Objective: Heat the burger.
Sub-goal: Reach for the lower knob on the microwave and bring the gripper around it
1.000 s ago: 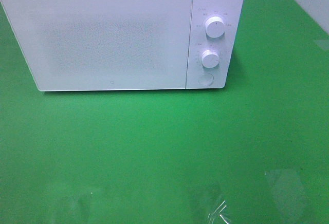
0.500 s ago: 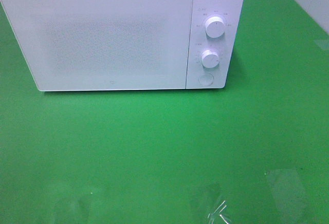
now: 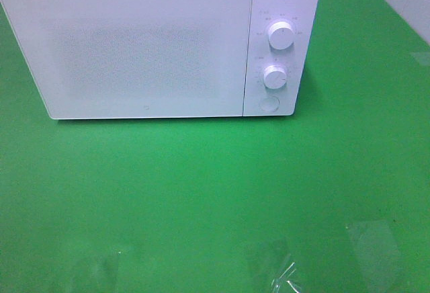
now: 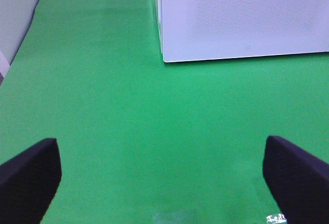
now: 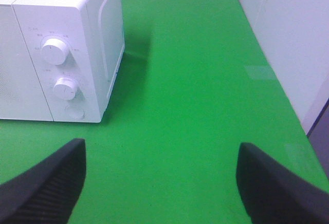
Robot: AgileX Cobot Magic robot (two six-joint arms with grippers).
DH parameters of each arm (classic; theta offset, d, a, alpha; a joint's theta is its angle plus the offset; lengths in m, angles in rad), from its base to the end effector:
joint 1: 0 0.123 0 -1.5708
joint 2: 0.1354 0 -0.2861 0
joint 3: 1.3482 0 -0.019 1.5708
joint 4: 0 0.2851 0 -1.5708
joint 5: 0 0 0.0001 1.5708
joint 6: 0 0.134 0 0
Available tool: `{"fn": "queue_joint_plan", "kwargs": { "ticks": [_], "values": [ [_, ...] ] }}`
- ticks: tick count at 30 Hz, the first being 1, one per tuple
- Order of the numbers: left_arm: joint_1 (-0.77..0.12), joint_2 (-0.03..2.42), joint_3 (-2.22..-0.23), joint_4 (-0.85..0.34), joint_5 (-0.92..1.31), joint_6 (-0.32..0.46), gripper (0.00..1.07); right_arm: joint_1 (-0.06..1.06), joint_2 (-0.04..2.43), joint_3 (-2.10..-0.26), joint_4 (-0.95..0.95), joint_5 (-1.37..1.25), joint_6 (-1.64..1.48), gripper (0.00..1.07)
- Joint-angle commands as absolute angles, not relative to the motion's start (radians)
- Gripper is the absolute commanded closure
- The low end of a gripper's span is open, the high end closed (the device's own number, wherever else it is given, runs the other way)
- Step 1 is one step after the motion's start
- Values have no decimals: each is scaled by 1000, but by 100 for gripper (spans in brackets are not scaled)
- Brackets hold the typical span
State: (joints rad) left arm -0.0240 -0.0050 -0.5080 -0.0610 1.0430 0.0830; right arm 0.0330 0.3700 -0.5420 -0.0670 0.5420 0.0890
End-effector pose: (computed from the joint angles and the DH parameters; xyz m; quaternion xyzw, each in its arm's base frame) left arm 0.0616 -0.0085 0.2796 0.0463 0.8435 -0.0147 0.5350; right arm 0.1491 0.0003 0.3156 0.0098 0.7993 0.0056 0.6008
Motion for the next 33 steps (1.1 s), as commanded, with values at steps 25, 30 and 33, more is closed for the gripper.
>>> {"fn": "queue_joint_plan", "kwargs": {
  "ticks": [25, 30, 33],
  "values": [
    [-22, -26, -504, -64, 1042, 82, 7, 28, 784, -402, -65, -21, 106, 31],
    [-22, -26, -504, -64, 1042, 82, 7, 28, 785, -312, -65, -226, 113, 31],
    [-22, -26, -504, -64, 1042, 82, 7, 28, 785, -240, -61, -426, 113, 31]
  ]
}}
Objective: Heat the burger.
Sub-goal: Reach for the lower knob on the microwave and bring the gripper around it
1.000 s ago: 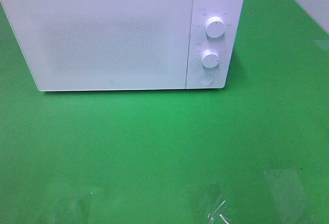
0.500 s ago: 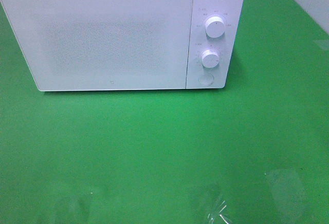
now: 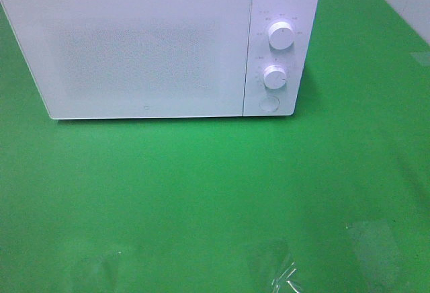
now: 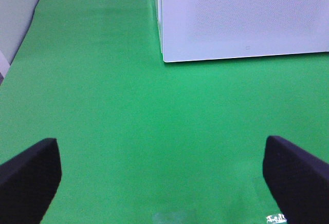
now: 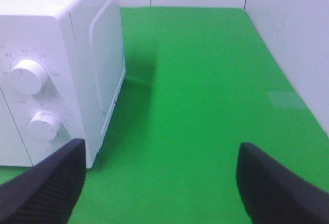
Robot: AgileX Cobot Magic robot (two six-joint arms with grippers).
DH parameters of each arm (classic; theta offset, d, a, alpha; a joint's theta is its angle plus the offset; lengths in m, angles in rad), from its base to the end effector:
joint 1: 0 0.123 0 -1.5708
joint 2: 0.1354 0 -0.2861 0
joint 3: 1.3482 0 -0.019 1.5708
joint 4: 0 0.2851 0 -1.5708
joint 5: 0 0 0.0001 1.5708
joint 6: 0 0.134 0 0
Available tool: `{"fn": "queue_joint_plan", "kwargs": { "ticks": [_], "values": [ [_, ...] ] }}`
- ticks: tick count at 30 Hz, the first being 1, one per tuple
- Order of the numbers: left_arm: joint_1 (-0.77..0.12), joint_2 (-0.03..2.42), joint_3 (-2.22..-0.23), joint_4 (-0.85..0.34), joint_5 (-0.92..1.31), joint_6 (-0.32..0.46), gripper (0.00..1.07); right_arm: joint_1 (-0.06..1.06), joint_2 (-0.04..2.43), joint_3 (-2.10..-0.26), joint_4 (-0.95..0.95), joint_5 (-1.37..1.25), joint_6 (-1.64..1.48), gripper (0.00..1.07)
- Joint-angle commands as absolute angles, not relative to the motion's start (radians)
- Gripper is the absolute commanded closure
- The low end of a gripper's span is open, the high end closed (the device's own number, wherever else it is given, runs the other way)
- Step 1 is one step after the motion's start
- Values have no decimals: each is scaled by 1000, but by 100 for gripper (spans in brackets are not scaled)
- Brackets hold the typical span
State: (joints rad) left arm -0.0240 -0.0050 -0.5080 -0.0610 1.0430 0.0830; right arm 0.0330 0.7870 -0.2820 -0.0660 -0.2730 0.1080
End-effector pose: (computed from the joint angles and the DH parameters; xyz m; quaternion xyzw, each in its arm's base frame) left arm 0.0616 -0.0085 0.2796 0.0463 0.8435 -0.0147 0.5350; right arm 0.2279 0.0099 0.2332 -0.0015 0.7566 0.0320 0.6531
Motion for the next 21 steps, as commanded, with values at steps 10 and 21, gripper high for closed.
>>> {"fn": "queue_joint_plan", "kwargs": {
  "ticks": [10, 21],
  "values": [
    [-22, -26, -504, -64, 1042, 82, 7, 28, 910, -156, 36, -688, 102, 31],
    [-22, -26, -504, -64, 1042, 82, 7, 64, 1239, -152, 54, -980, 63, 31]
  ]
}}
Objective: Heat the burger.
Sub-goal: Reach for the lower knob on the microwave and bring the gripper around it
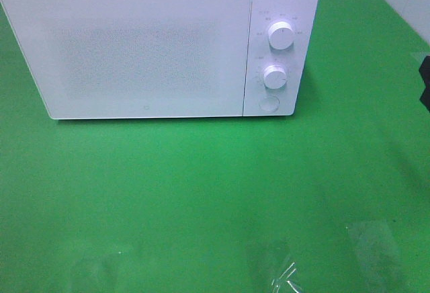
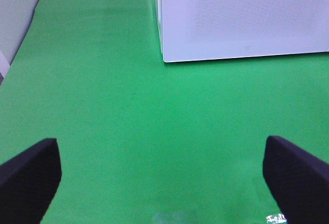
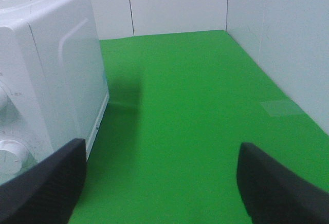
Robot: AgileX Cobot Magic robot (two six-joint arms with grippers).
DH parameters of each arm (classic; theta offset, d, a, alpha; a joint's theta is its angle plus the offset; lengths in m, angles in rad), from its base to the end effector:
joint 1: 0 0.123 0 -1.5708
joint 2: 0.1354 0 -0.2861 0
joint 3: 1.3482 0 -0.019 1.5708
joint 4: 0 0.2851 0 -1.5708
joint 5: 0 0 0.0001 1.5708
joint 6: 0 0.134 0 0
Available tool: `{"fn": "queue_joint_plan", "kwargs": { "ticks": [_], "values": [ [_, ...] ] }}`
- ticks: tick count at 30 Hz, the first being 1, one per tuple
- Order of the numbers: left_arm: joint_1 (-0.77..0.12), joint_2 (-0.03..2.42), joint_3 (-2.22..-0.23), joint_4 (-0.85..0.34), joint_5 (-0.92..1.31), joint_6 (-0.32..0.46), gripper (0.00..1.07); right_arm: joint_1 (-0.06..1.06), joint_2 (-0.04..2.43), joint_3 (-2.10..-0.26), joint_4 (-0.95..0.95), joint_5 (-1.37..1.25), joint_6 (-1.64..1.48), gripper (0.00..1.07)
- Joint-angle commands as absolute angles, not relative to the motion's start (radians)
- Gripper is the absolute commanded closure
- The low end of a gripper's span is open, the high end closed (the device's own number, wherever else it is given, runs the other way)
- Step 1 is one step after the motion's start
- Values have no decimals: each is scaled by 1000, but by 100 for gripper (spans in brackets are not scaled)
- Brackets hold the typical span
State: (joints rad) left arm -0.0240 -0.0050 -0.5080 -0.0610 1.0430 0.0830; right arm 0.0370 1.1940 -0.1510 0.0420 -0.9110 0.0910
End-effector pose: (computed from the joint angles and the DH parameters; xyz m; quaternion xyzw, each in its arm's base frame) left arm 0.0616 -0.0085 0.2796 0.0463 0.8435 -0.0147 0.5350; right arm 0.2454 0.0046 0.1727 0.0403 0.7218 0.0411 0.6897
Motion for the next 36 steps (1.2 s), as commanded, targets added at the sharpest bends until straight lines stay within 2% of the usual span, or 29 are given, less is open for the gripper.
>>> {"fn": "queue_joint_plan", "kwargs": {
  "ticks": [1, 4, 6, 9, 10, 11, 13, 20, 24, 36],
  "values": [
    [-22, -26, -504, -64, 1042, 82, 7, 89, 1260, -152, 75, -997, 45, 31],
    [-22, -26, -504, -64, 1042, 82, 7, 145, 1304, -152, 129, -1034, -13, 31],
    [-22, -26, -504, -64, 1042, 82, 7, 266, 1371, -152, 271, -1118, -92, 31],
    [-22, -26, -504, -64, 1042, 82, 7, 295, 1386, -152, 298, -1140, -99, 31],
    [-22, -26, -504, -64, 1042, 82, 7, 345, 1409, -153, 339, -1174, -103, 31],
    [-22, -26, -504, -64, 1042, 82, 7, 345, 1409, -153, 339, -1174, -103, 31],
    [-22, -26, -504, -64, 1042, 82, 7, 451, 1454, -153, 426, -1236, -115, 31],
    [-22, -26, -504, -64, 1042, 82, 7, 572, 1505, -153, 560, -1286, -144, 31],
    [-22, -26, -504, -64, 1042, 82, 7, 704, 1557, -201, 695, -1307, -203, 31],
    [-22, -26, -504, -64, 1042, 82, 7, 815, 1661, -353, 788, -1306, -249, 31]
  ]
}}
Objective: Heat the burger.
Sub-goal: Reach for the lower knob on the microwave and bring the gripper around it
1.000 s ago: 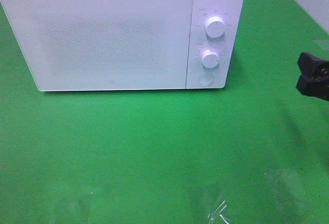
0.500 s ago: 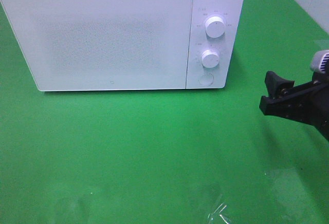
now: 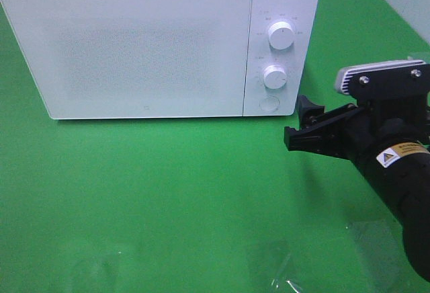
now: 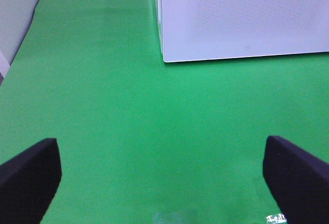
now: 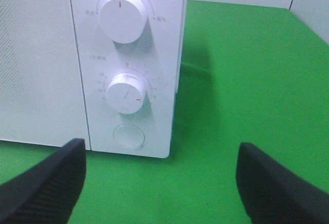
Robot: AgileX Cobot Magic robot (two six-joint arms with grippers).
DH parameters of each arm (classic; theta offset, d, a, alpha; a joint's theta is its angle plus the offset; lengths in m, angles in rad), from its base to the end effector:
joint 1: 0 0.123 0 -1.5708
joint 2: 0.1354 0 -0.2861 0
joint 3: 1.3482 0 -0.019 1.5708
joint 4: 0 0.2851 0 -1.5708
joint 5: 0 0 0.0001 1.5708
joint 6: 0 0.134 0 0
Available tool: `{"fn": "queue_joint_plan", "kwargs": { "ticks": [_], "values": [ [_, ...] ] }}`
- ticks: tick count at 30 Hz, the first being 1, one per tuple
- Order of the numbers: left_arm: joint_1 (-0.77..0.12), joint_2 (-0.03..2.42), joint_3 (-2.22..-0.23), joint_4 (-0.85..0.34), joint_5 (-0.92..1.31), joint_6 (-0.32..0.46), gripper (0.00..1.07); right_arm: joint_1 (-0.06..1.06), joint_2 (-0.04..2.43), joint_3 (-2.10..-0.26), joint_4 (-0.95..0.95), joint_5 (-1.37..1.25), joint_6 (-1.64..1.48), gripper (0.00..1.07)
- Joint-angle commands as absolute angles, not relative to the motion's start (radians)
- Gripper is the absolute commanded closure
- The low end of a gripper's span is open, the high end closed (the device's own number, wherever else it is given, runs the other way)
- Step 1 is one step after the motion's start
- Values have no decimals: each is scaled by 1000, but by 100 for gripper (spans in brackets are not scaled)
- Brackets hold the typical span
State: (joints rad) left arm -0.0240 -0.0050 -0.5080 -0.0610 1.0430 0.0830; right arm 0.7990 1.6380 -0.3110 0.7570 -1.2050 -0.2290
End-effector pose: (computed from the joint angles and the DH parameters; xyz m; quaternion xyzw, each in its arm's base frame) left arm 0.0616 -0.0085 0.2796 0.0463 0.8435 -0.0147 0.5350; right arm 0.2497 0.1334 0.1239 -0.0371 0.7466 0.0314 0.6635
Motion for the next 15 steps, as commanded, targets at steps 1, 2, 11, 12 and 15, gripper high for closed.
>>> {"fn": "queue_joint_plan", "kwargs": {
  "ticks": [1, 2, 11, 12, 15],
  "values": [
    [-22, -26, -504, -64, 1042, 82, 7, 819, 1683, -383, 808, -1303, -265, 31],
    [-22, -26, -504, -64, 1042, 82, 7, 819, 1683, -383, 808, -1303, -265, 31],
    [-22, -26, -504, -64, 1042, 82, 7, 819, 1778, -491, 823, -1290, -271, 31],
    [-22, -26, -504, -64, 1042, 82, 7, 819, 1800, -509, 823, -1290, -271, 30],
    [-22, -26, -504, -64, 1042, 82, 7, 819, 1822, -529, 823, -1285, -271, 29]
  ]
}}
